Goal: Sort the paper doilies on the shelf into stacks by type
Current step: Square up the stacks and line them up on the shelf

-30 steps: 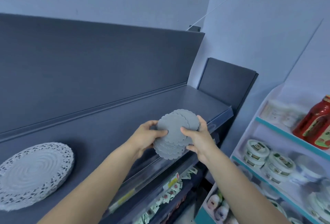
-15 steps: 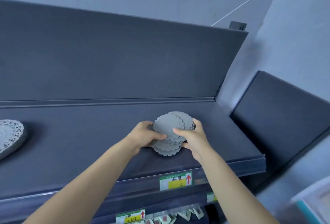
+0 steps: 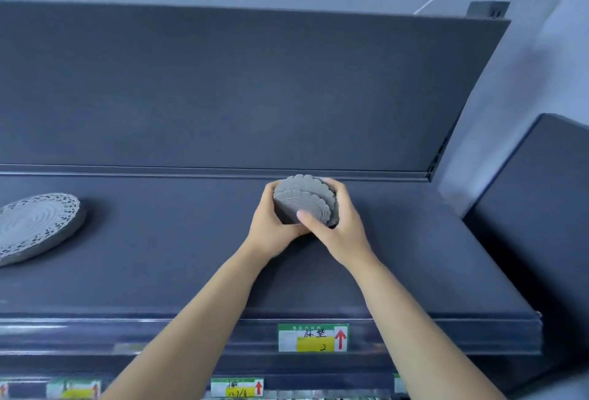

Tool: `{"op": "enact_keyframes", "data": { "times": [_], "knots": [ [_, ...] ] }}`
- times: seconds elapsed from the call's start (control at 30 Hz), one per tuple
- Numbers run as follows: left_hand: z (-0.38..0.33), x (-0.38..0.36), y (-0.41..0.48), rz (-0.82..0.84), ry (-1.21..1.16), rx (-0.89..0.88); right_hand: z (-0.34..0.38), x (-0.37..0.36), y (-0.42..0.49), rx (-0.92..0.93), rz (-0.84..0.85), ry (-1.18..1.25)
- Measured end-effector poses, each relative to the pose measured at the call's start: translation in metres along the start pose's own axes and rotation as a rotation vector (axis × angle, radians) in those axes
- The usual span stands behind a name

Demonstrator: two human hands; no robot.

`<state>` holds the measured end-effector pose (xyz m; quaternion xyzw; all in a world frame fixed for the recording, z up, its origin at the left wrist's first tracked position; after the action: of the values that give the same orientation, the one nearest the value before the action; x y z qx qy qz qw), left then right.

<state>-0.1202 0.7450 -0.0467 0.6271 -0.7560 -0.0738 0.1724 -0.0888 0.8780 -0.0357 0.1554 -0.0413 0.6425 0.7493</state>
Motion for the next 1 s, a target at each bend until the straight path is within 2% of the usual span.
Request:
{"op": "enact_keyframes", "data": {
  "times": [0.1,0.33,0.4,0.5,0.6,0.73,0.87,1.0],
  "knots": [
    [0.001,-0.004,0.002,0.018,-0.005,-0.058,-0.006,0.004,0.006,-0.052,-0.008,0.145],
    [-0.013,-0.007,0.007,-0.049,0.107,-0.281,-0.002,0.008,0.008,0.030,-0.113,0.294],
    [-0.010,-0.012,0.009,-0.018,0.124,-0.268,-0.004,0.009,0.013,0.022,-0.175,0.258],
    [-0.005,-0.015,0.009,0.005,0.183,-0.210,-0.019,0.017,0.020,-0.110,-0.246,0.261],
    [0.000,-0.018,0.011,0.021,0.102,-0.159,-0.024,0.010,0.023,-0.211,-0.140,0.286],
    [0.001,-0.019,0.012,0.064,0.023,-0.163,-0.021,-0.004,0.022,-0.203,-0.012,0.327],
    [-0.005,-0.017,0.011,0.028,0.033,-0.195,-0.019,0.005,0.023,-0.163,-0.093,0.420],
    [0.002,-0.017,0.010,0.041,0.143,-0.127,-0.019,0.002,0.022,-0.163,-0.056,0.362]
  ]
}}
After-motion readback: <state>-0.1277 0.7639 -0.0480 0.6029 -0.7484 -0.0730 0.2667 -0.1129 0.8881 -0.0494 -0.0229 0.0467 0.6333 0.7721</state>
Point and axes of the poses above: each hand's wrist, its own y-axis towards the middle knuckle, its own x-axis out of the back of the hand, z = x × y, the point moved 8 cm from there along y, towards the middle knuckle, and after that the axes turned 9 degrees about -x, right-handed, at the moved point
